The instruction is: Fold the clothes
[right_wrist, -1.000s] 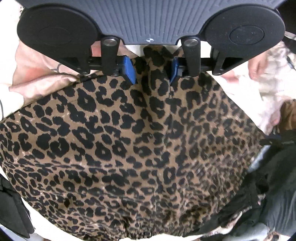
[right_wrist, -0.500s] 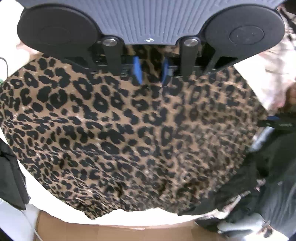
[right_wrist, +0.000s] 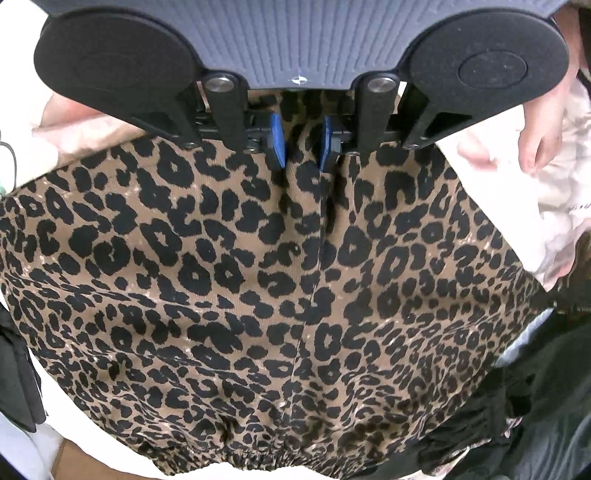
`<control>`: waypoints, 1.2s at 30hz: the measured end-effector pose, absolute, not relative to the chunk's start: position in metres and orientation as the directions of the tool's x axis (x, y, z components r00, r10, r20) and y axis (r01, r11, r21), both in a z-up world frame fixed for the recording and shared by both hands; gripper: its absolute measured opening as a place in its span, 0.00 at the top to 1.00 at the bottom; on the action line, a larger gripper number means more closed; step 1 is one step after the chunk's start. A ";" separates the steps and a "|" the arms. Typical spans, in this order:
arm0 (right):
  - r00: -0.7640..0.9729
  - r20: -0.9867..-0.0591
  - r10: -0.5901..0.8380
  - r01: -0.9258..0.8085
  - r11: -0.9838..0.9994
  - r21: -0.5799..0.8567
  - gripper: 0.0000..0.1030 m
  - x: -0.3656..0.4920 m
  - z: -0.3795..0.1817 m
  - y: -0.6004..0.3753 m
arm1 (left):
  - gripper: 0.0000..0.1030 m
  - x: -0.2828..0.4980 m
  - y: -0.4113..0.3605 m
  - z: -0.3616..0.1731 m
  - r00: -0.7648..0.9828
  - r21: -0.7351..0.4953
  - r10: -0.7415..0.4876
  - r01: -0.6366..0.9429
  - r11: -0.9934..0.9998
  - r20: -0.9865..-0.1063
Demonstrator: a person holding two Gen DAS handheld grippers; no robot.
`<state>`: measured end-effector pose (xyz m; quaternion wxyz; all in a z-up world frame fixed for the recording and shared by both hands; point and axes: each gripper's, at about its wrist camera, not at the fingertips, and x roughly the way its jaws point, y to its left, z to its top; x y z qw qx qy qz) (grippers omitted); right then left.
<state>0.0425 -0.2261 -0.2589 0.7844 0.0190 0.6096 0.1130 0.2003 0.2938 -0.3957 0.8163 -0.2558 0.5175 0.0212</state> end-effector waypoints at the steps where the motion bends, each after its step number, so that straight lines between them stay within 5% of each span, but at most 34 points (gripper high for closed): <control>1: 0.228 -0.953 0.201 -0.151 0.974 0.169 0.74 0.044 -0.252 -0.228 | 0.96 0.209 0.292 -0.400 0.469 -0.414 -0.243 -0.305 0.857 -0.849; 14: 0.361 -0.884 0.296 -0.346 0.923 0.168 0.57 0.055 -0.194 -0.173 | 0.96 0.280 0.276 -0.432 0.526 -0.585 -0.387 -0.281 0.761 -0.757; 36: 0.432 -0.704 0.563 -0.453 0.811 0.371 0.45 0.091 -0.248 -0.015 | 0.95 0.320 0.262 -0.455 0.475 -0.692 -0.531 -0.278 0.666 -0.702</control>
